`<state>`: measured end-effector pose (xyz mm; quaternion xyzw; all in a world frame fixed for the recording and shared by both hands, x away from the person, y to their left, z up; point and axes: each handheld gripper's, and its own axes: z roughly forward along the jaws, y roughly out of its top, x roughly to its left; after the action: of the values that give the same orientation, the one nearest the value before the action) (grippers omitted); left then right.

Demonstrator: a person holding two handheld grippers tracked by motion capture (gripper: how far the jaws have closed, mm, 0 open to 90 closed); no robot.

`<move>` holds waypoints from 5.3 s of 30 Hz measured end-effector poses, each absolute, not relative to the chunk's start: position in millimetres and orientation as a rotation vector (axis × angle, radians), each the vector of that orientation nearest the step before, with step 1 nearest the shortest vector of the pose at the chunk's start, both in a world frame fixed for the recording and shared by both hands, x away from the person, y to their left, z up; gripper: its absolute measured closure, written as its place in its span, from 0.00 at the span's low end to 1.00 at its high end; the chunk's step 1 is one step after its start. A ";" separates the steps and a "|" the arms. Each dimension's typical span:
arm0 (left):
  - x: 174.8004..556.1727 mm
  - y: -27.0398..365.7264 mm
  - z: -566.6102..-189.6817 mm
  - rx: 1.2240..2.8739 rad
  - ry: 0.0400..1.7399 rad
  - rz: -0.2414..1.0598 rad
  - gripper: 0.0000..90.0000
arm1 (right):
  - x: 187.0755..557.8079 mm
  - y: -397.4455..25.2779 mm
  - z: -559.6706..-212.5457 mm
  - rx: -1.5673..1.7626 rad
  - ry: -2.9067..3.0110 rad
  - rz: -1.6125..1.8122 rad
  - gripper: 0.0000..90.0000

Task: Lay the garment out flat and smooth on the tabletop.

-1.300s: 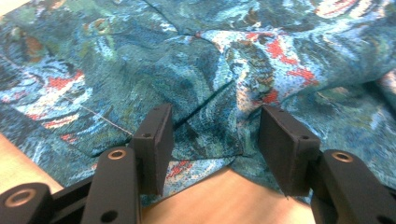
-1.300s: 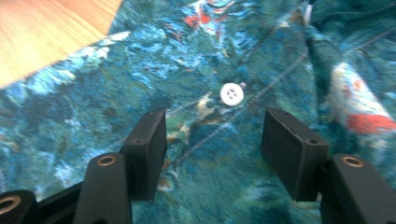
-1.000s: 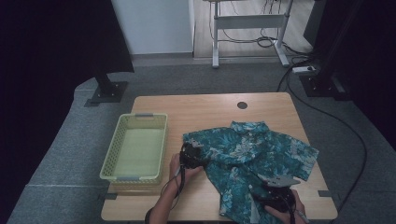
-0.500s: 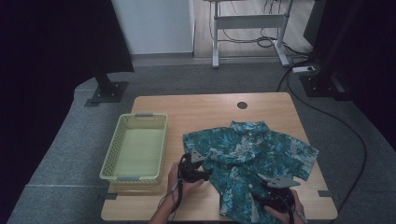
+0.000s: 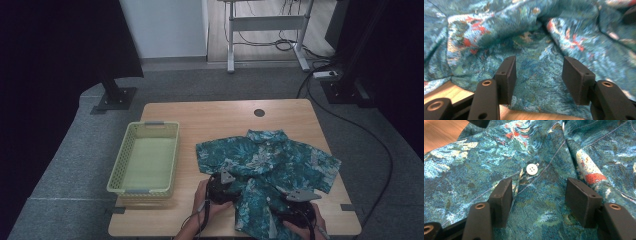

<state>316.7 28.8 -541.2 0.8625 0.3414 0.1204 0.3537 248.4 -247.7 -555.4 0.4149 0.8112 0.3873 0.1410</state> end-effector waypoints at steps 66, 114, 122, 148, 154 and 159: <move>337.9 79.8 -539.6 2.278 0.990 0.372 0.46 | 289.7 -244.9 -553.0 1.221 2.303 0.996 0.41; 263.9 30.4 -534.2 2.212 0.720 0.266 0.46 | 266.2 -307.2 -531.1 1.414 2.159 1.037 0.50; 265.4 12.7 -547.9 2.258 0.709 0.246 0.46 | 289.5 -315.5 -539.1 1.538 2.127 1.006 0.57; 270.3 36.8 -550.5 2.239 0.687 0.248 0.47 | 313.2 -306.9 -518.7 1.411 2.275 0.753 0.93; 267.6 38.2 -549.6 2.247 0.692 0.249 0.46 | 311.1 -300.2 -526.0 1.418 2.220 0.719 0.62; 279.5 49.3 -545.1 2.195 0.757 0.280 0.44 | 301.3 -288.9 -514.3 1.353 2.185 0.820 0.55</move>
<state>279.5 49.3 -545.1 0.8638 0.2981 0.1100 0.3909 301.3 -288.9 -514.3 0.4892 0.7901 0.2965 0.2203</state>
